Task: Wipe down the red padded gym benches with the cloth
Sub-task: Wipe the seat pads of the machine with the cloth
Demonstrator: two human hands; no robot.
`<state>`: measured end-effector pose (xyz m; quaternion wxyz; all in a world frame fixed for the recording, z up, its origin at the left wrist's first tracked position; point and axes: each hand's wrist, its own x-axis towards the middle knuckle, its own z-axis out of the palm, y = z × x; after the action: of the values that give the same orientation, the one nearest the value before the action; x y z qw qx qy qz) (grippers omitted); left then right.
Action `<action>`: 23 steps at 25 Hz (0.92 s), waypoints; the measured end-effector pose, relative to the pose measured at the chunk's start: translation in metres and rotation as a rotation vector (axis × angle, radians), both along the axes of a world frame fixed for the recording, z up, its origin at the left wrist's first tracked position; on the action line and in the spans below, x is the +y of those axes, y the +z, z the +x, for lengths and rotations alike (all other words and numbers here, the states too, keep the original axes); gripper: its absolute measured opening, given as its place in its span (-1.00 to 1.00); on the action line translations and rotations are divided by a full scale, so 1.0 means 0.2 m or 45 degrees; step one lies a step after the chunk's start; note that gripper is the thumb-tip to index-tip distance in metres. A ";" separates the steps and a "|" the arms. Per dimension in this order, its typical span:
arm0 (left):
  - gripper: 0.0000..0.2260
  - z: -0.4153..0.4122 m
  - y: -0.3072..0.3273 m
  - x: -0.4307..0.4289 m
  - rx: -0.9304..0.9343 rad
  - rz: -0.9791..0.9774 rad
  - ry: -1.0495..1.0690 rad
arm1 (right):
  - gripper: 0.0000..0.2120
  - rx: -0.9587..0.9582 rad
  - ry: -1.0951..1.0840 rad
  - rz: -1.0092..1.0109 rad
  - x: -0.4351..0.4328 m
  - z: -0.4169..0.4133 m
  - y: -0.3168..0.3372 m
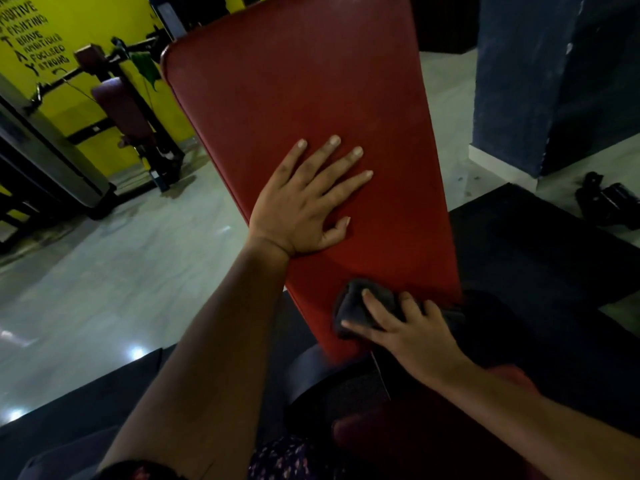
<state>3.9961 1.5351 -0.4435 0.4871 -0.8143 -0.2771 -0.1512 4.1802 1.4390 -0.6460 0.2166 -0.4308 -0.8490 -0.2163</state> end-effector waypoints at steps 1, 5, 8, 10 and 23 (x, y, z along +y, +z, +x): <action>-0.44 0.00 0.00 0.00 -0.018 0.003 -0.011 | -0.15 0.020 -0.044 -0.003 0.02 0.06 0.01; -0.42 0.00 -0.15 -0.05 -0.193 0.002 0.047 | -0.13 0.192 -0.266 -0.095 0.06 0.26 0.04; -0.38 -0.01 -0.32 -0.12 -0.228 -0.006 0.143 | -0.06 0.481 -0.415 -0.290 0.05 0.32 0.01; -0.38 -0.02 -0.36 -0.11 -0.205 0.022 0.167 | 0.01 0.769 -0.501 -0.450 0.03 0.30 -0.03; -0.42 -0.01 -0.38 -0.11 -0.287 0.070 0.139 | 0.16 1.166 -0.377 -0.898 -0.27 -0.49 -0.09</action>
<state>3.9943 1.5124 -0.5201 0.4824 -0.7622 -0.3699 -0.2226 4.0832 1.3849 -0.6644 0.3719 -0.6399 -0.6207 0.2586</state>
